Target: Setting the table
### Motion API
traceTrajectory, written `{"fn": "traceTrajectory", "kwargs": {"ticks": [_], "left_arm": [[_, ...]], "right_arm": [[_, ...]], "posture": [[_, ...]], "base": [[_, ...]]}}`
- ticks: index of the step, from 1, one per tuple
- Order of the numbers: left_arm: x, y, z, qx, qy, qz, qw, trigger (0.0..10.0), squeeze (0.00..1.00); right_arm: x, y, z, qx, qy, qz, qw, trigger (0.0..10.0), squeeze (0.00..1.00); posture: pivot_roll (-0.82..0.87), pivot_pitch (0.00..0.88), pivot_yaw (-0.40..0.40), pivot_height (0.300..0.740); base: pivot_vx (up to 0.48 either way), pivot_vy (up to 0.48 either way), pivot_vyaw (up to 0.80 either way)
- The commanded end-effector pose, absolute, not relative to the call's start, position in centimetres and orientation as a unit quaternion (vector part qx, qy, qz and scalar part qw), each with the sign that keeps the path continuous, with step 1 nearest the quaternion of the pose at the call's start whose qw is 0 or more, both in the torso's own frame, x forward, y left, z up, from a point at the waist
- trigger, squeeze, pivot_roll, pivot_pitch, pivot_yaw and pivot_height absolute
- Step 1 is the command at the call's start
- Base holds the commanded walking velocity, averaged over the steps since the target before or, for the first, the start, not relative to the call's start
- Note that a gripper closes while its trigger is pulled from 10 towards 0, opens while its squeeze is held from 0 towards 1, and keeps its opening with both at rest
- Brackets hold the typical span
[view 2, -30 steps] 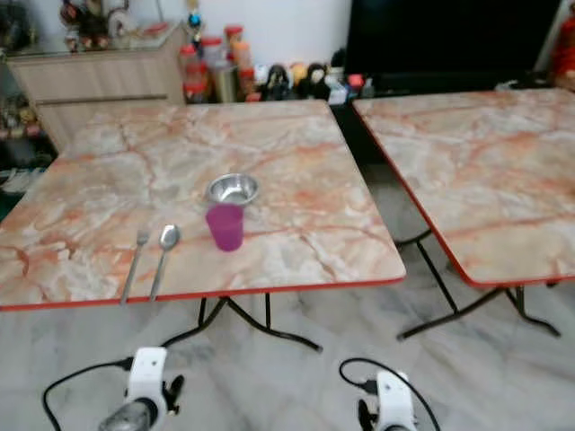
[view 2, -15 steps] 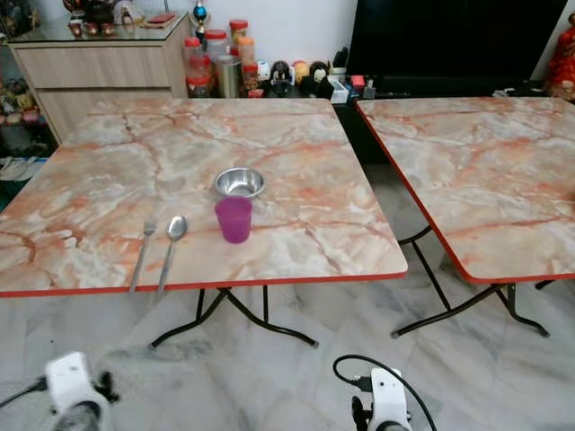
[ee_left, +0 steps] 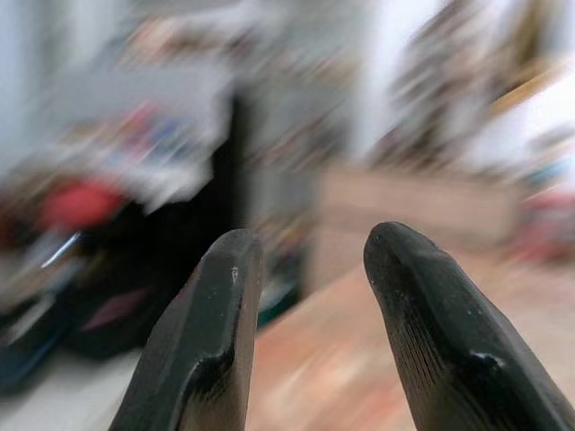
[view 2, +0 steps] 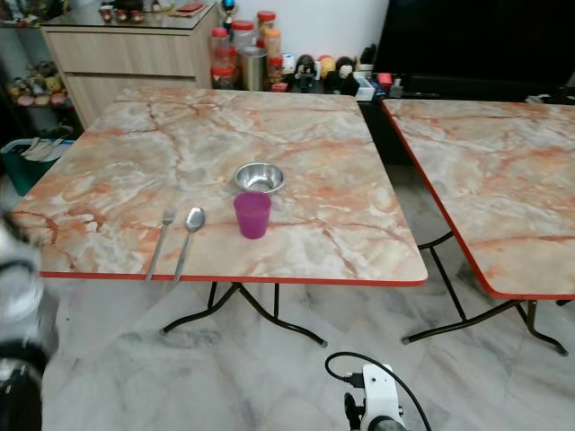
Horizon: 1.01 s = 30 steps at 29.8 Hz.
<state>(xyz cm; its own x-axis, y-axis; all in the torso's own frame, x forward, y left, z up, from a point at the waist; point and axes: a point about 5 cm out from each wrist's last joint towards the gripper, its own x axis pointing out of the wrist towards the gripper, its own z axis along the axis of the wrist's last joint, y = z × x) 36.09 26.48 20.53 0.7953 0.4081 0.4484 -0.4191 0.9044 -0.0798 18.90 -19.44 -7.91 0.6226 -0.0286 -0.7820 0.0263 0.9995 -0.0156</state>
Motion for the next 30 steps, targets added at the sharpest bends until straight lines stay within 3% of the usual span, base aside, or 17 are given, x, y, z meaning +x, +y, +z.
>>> {"fn": "traceTrajectory", "kwargs": {"ticks": [1, 5, 9, 11, 13, 14, 17, 18, 30], "left_arm": [[37.1, 23.9, 20.4, 0.021, -0.216, 0.151, 0.964, 10.0, 0.00], [38.3, 20.7, 20.6, -0.022, -0.198, 0.083, 0.976, 10.0, 0.00], [39.0, 13.0, 18.5, -0.046, -0.129, -0.069, 0.988, 10.0, 0.00], [38.8, 11.0, 18.1, -0.056, -0.118, -0.109, 0.986, 10.0, 0.00], [38.7, 10.6, 18.1, -0.056, -0.115, -0.117, 0.985, 10.0, 0.00], [38.7, 10.0, 18.0, -0.053, -0.110, -0.132, 0.984, 10.0, 1.00], [38.6, 9.4, 17.7, -0.045, -0.097, -0.156, 0.982, 10.0, 1.00], [38.6, 9.4, 17.6, -0.037, -0.094, -0.160, 0.982, 10.0, 0.00], [38.6, 10.1, 17.7, -0.040, -0.088, -0.153, 0.983, 10.0, 0.00]], "right_arm": [[19.0, -19.6, -7.8, 0.006, 0.429, -0.026, 0.903, 10.0, 0.00], [18.9, -19.6, -7.9, 0.007, 0.430, -0.028, 0.903, 10.0, 0.00], [18.4, -19.8, -8.1, 0.014, 0.432, -0.041, 0.901, 10.0, 0.00], [18.3, -20.0, -8.1, 0.016, 0.432, -0.045, 0.901, 10.0, 0.00], [18.3, -20.0, -8.1, 0.016, 0.432, -0.046, 0.901, 10.0, 0.00], [18.3, -20.0, -8.1, 0.017, 0.432, -0.047, 0.901, 10.0, 0.00], [18.3, -20.1, -8.1, 0.017, 0.431, -0.049, 0.901, 10.0, 0.00], [18.3, -20.1, -8.1, 0.018, 0.431, -0.050, 0.901, 10.0, 0.00], [17.7, -20.0, -8.4, 0.017, 0.436, -0.052, 0.898, 10.0, 0.00]], "posture": [[-0.02, 0.000, -0.026, 0.740], [-0.03, 0.000, -0.021, 0.740], [-0.05, 0.000, -0.003, 0.740], [-0.06, 0.000, -0.001, 0.740], [-0.06, 0.000, -0.001, 0.740], [-0.07, 0.000, 0.002, 0.740], [-0.07, 0.000, 0.005, 0.740], [-0.07, 0.000, 0.004, 0.740], [-0.06, 0.000, 0.010, 0.740]], "base": [[0.000, 0.000, 0.00], [0.000, 0.000, 0.00], [0.000, 0.000, 0.00], [0.000, 0.000, 0.00], [0.000, 0.000, 0.00], [0.000, 0.000, 0.00], [0.000, 0.000, 0.00], [0.000, 0.000, 0.00], [0.000, 0.000, 0.00]]}}
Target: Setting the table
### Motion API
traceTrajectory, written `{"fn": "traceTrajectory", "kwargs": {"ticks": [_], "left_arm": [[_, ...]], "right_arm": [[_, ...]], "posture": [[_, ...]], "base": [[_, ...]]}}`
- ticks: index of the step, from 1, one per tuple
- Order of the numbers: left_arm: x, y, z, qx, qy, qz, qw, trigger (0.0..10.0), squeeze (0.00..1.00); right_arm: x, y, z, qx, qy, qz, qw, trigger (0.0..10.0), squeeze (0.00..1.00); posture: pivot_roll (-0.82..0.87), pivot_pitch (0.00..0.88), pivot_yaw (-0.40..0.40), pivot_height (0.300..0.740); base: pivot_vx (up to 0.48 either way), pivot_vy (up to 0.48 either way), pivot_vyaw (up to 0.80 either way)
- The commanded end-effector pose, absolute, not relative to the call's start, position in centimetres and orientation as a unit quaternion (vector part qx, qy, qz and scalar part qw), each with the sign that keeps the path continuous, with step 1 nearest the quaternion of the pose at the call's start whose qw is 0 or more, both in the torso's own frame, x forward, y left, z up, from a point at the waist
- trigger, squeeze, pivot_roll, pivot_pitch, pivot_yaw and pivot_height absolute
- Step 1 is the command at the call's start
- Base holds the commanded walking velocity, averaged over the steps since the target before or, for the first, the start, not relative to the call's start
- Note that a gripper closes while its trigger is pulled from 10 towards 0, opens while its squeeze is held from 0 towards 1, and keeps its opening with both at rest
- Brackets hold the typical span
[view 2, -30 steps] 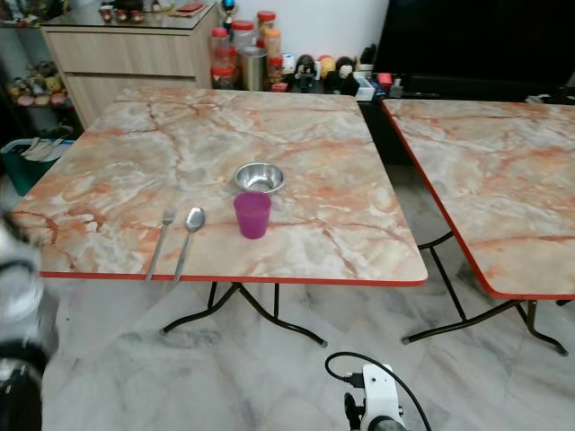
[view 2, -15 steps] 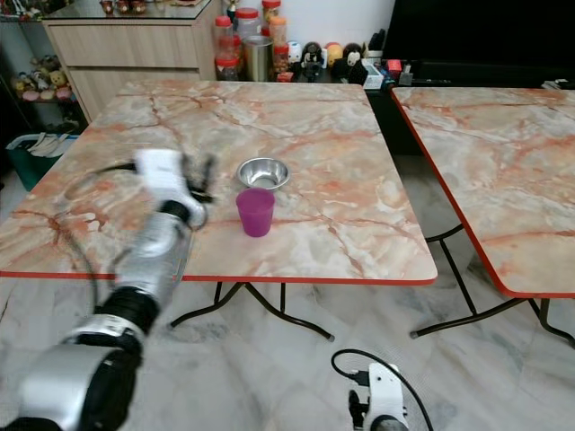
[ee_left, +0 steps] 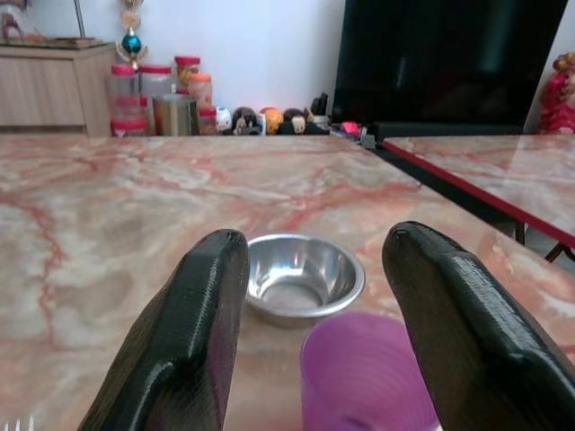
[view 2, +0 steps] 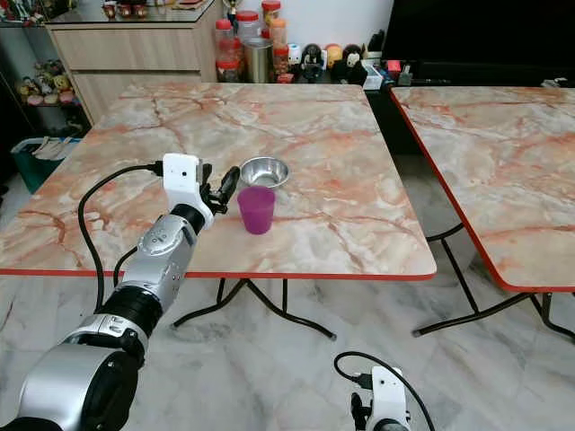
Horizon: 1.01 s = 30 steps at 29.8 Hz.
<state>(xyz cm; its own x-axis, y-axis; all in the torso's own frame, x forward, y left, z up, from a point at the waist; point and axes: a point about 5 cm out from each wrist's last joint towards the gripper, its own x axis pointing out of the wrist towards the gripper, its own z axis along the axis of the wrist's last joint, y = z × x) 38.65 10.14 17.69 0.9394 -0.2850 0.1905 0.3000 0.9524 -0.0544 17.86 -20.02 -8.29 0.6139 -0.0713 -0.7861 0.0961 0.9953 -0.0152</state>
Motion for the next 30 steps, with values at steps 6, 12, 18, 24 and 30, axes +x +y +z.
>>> {"fn": "traceTrajectory", "kwargs": {"ticks": [6, 12, 18, 24, 30], "left_arm": [[38.5, 10.7, 17.3, -0.038, -0.083, -0.143, 0.986, 10.0, 0.00], [38.4, 11.0, 17.2, -0.031, -0.078, -0.144, 0.986, 10.0, 0.00], [38.3, 11.3, 16.8, -0.032, -0.072, -0.137, 0.987, 10.0, 0.00], [38.2, 11.4, 16.9, -0.028, -0.074, -0.142, 0.987, 10.0, 0.00], [38.3, 11.6, 17.3, -0.017, -0.082, -0.140, 0.987, 10.0, 0.00]], "right_arm": [[15.6, -21.0, -9.1, 0.012, 0.456, -0.068, 0.887, 10.0, 0.00], [14.5, -21.7, -9.3, 0.002, 0.463, -0.062, 0.884, 10.0, 0.00], [15.3, -21.9, -9.0, 0.003, 0.453, -0.067, 0.889, 10.0, 0.00], [16.4, -21.2, -8.7, 0.005, 0.443, -0.056, 0.895, 10.0, 0.00], [16.5, -20.6, -8.7, 0.002, 0.444, -0.041, 0.895, 10.0, 0.00]], "posture": [[-0.06, 0.000, 0.019, 0.740], [-0.07, 0.000, 0.027, 0.740], [-0.08, 0.000, 0.033, 0.740], [-0.08, 0.000, 0.037, 0.740], [-0.07, 0.000, 0.034, 0.740]], "base": [[0.234, 0.000, 0.00], [0.301, 0.000, 0.00], [0.408, 0.000, 0.00], [0.428, 0.000, 0.00], [0.429, 0.000, 0.00]]}}
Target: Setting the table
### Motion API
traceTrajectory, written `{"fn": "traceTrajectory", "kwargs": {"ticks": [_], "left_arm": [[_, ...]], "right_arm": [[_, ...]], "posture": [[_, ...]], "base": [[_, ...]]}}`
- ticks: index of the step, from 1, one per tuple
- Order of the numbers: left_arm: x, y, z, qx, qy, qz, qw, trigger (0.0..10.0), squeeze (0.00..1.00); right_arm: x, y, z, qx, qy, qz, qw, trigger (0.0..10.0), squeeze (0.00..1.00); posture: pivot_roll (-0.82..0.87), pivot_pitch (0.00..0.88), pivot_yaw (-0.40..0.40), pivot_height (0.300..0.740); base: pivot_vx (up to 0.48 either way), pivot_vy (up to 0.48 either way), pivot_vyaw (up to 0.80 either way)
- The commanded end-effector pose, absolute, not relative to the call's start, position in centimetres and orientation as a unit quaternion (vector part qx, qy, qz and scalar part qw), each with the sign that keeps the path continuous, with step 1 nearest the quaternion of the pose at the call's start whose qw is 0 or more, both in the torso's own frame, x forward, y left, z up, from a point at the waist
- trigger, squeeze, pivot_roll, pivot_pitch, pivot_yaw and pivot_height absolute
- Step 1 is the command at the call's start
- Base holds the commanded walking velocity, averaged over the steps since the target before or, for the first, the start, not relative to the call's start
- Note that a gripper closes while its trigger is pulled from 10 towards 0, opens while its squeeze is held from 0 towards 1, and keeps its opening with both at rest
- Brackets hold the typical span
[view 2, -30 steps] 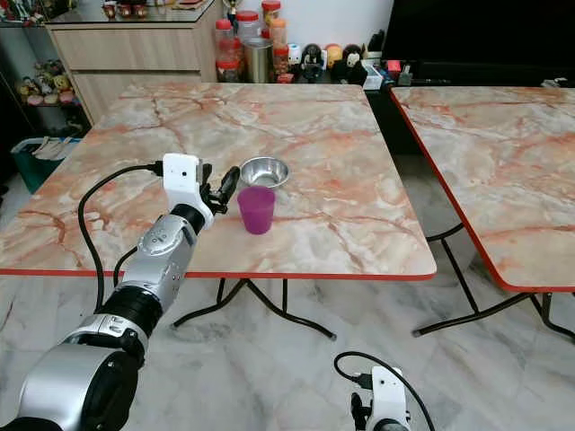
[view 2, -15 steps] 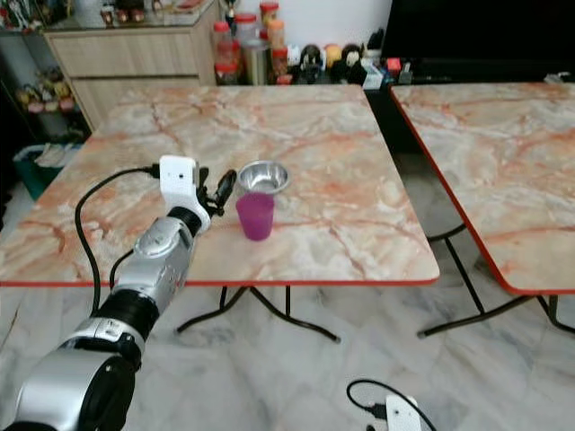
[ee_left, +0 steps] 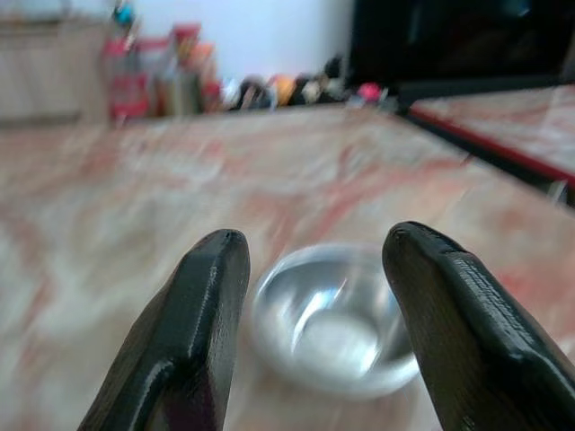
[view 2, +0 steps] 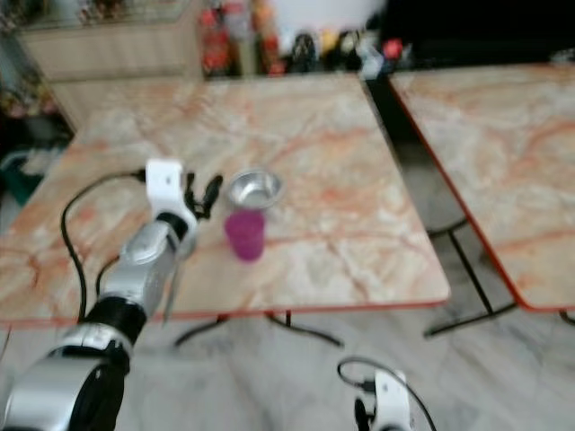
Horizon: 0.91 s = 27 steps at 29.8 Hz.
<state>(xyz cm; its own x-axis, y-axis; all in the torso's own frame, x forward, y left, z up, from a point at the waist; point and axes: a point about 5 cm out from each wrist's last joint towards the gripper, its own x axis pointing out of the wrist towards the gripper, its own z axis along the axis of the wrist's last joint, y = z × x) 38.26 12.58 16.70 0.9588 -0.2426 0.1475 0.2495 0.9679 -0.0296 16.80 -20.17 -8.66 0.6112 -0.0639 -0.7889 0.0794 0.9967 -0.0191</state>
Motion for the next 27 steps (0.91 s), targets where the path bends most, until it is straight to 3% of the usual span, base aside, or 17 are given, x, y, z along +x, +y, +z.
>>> {"fn": "traceTrajectory", "kwargs": {"ticks": [1, 9, 13, 20, 27], "left_arm": [[38.3, 12.1, 17.5, -0.012, -0.091, -0.139, 0.986, 10.0, 0.00], [38.3, 13.3, 18.0, -0.010, -0.101, -0.128, 0.987, 10.0, 0.00], [38.4, 17.9, 18.8, 0.015, -0.084, -0.078, 0.993, 10.0, 0.00], [37.5, 20.0, 18.9, 0.041, -0.029, -0.111, 0.992, 10.0, 0.00], [36.2, 20.4, 17.2, 0.052, 0.036, -0.177, 0.982, 10.0, 0.00]], "right_arm": [[16.5, -20.4, -8.8, 0.002, 0.445, -0.037, 0.895, 10.0, 0.00], [16.4, -20.2, -8.8, 0.003, 0.446, -0.036, 0.894, 10.0, 0.00], [16.2, -19.8, -9.0, 0.004, 0.449, -0.033, 0.893, 10.0, 0.00], [15.9, -19.7, -9.1, 0.007, 0.452, -0.034, 0.891, 10.0, 0.00], [16.1, -19.7, -9.1, 0.002, 0.454, -0.028, 0.891, 10.0, 0.00]], "posture": [[-0.06, 0.000, 0.032, 0.740], [-0.06, 0.000, 0.033, 0.740], [-0.04, 0.000, 0.036, 0.740], [-0.04, 0.000, 0.038, 0.740], [-0.02, 0.000, 0.026, 0.740]], "base": [[0.319, 0.000, 0.00], [0.040, 0.000, 0.00], [0.000, 0.000, 0.00], [0.000, 0.000, 0.00], [0.000, 0.000, 0.00]]}}
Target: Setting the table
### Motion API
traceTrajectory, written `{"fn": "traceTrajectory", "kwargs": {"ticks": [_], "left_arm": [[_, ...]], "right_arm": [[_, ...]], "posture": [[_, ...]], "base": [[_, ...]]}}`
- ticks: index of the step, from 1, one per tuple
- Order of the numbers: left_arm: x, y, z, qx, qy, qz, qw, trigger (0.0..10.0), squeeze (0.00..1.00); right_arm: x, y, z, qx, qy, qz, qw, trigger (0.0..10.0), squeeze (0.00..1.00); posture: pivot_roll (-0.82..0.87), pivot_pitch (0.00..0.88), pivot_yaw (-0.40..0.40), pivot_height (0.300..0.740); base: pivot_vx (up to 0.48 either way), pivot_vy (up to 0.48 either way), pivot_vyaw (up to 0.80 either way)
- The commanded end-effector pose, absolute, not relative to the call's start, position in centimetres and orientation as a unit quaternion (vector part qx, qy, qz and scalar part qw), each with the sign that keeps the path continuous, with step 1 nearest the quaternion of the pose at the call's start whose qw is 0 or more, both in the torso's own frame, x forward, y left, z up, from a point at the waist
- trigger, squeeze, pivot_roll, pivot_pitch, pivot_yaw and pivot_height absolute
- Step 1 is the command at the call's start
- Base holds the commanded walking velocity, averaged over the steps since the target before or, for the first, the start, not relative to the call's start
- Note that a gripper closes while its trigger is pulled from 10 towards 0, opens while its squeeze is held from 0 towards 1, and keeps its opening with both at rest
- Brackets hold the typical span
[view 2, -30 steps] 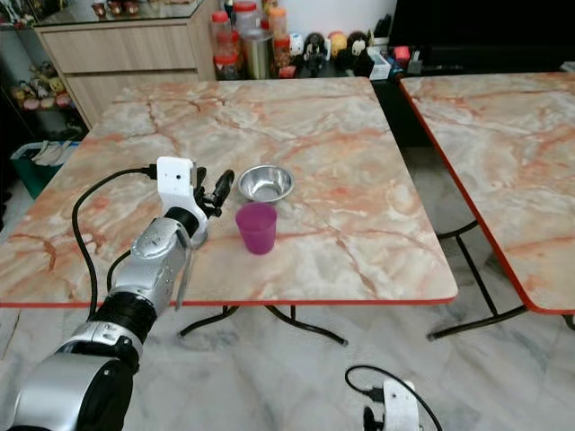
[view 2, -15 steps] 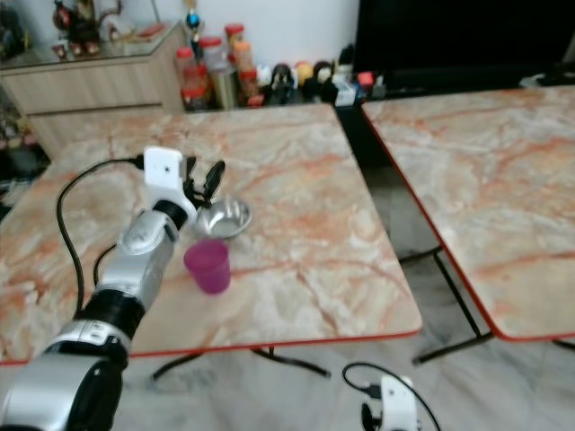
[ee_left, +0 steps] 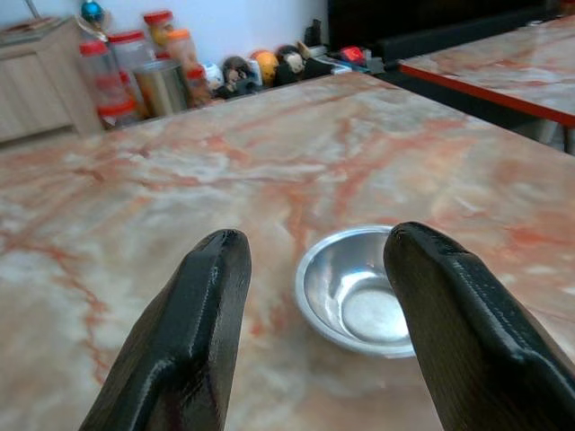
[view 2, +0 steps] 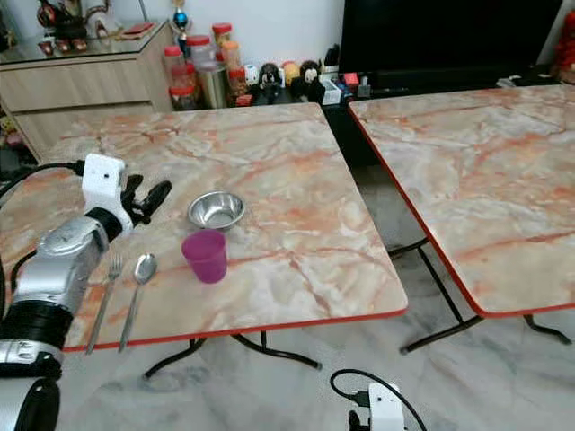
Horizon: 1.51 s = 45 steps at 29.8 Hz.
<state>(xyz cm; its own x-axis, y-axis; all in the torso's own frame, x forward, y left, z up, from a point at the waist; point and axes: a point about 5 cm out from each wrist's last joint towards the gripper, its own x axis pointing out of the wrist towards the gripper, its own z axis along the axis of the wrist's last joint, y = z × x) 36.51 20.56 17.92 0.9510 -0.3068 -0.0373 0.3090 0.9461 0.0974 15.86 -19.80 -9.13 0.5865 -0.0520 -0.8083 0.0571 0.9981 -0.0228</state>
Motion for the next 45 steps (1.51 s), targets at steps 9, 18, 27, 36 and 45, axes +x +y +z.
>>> {"fn": "traceTrajectory", "kwargs": {"ticks": [9, 18, 27, 36, 45], "left_arm": [[34.9, 17.9, 14.2, 0.041, 0.102, -0.235, 0.966, 10.0, 0.00], [36.2, 17.1, 16.1, 0.027, 0.043, -0.194, 0.980, 10.0, 0.00], [36.8, 17.3, 19.7, -0.009, -0.043, -0.167, 0.985, 10.0, 0.00], [37.6, 13.1, 17.2, 0.018, 0.012, -0.213, 0.977, 10.0, 0.00], [38.3, 10.9, 17.0, 0.036, 0.031, -0.237, 0.970, 10.0, 0.00]], "right_arm": [[16.8, -19.3, -8.8, 0.001, 0.446, -0.020, 0.895, 10.0, 0.00], [16.5, -19.4, -8.9, 0.000, 0.448, -0.020, 0.894, 10.0, 0.00], [16.1, -19.6, -9.1, 0.002, 0.452, -0.026, 0.892, 10.0, 0.00], [16.3, -19.4, -9.0, 0.004, 0.452, -0.025, 0.892, 10.0, 0.00], [16.3, -19.2, -9.0, 0.008, 0.449, -0.028, 0.893, 10.0, 0.00]], "posture": [[-0.04, 0.000, 0.033, 0.740], [-0.05, 0.000, 0.035, 0.740], [-0.04, 0.000, 0.024, 0.740], [-0.04, 0.000, 0.023, 0.740], [-0.06, 0.000, 0.038, 0.740]], "base": [[0.000, 0.000, 0.00], [0.000, 0.000, 0.00], [0.000, 0.000, 0.00], [0.000, 0.000, 0.00], [0.000, 0.000, 0.00]]}}
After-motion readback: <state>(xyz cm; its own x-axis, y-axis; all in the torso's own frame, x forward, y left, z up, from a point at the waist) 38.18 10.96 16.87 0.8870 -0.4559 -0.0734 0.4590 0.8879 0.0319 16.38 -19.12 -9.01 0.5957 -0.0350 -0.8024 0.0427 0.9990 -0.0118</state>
